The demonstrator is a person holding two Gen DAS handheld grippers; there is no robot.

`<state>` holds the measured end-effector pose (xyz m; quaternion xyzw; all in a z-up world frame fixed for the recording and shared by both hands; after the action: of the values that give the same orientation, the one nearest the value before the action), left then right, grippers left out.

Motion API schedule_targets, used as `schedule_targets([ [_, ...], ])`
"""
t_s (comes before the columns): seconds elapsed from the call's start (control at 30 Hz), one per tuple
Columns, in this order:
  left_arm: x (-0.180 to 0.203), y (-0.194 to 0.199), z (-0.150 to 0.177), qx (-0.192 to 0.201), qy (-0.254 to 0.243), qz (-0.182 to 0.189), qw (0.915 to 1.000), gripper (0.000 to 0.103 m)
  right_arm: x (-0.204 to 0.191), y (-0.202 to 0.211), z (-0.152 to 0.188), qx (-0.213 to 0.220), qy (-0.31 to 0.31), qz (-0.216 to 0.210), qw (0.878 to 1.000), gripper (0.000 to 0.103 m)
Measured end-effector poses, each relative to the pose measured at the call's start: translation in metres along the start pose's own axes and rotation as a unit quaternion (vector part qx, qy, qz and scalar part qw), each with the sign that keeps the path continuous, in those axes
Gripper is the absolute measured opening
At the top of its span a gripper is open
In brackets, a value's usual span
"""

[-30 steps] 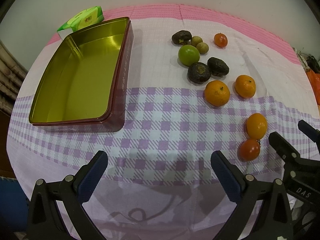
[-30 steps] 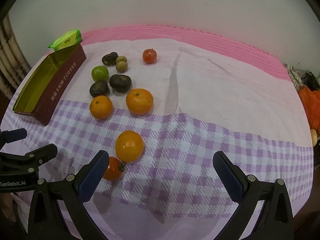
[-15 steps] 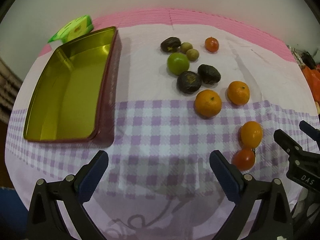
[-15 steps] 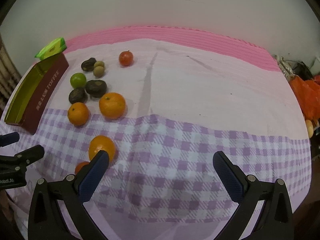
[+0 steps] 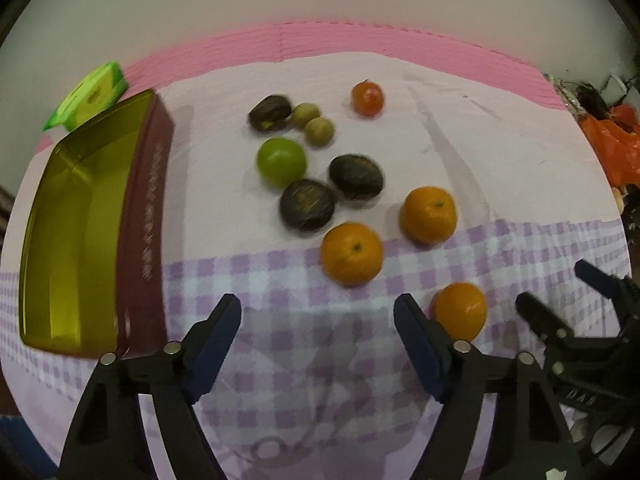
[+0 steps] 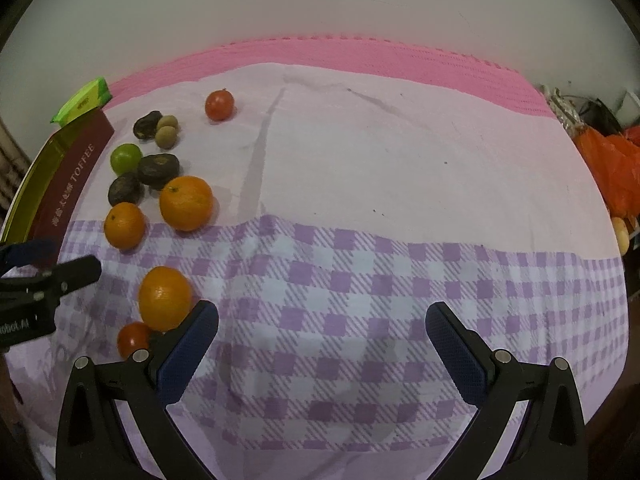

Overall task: Organize fruits
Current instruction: 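Move the left gripper to the orange and close on it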

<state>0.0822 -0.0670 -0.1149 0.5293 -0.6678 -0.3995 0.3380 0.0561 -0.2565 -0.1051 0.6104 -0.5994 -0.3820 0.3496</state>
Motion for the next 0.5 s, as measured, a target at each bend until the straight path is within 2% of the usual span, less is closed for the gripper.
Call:
schedule_targets([
  [0.2, 0.016, -0.015, -0.012, -0.012, -0.002, 0.026, 0.9996, 0.054, 0.005, -0.005, 0.002, -0.004, -0.007, 0.002, 1.000, 0.103],
  [0.3, 0.018, -0.023, -0.015, -0.019, 0.000, 0.029, 0.9994, 0.053, 0.007, -0.006, 0.002, -0.007, -0.010, -0.001, 1.000, 0.103],
  [0.37, 0.022, -0.024, -0.014, -0.022, -0.002, 0.035, 0.9991, 0.043, 0.007, -0.008, 0.003, -0.010, -0.010, -0.003, 1.000, 0.103],
  [0.5, 0.023, -0.030, -0.016, -0.027, 0.000, 0.032, 0.9991, 0.040, 0.006, -0.011, 0.005, -0.015, -0.012, -0.004, 1.000, 0.103],
])
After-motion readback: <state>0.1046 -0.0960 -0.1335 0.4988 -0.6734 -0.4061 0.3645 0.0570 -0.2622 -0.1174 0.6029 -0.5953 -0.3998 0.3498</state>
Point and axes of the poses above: each gripper's, at about its wrist camera, not at the fingertips, and y roughly against the way its jaws point, x to its right, z to its underside, the point moved 10 cm from there along -y, roughly the way its jaws point, and after that the axes turned 5 degrees about x, right-handed, at the moved point
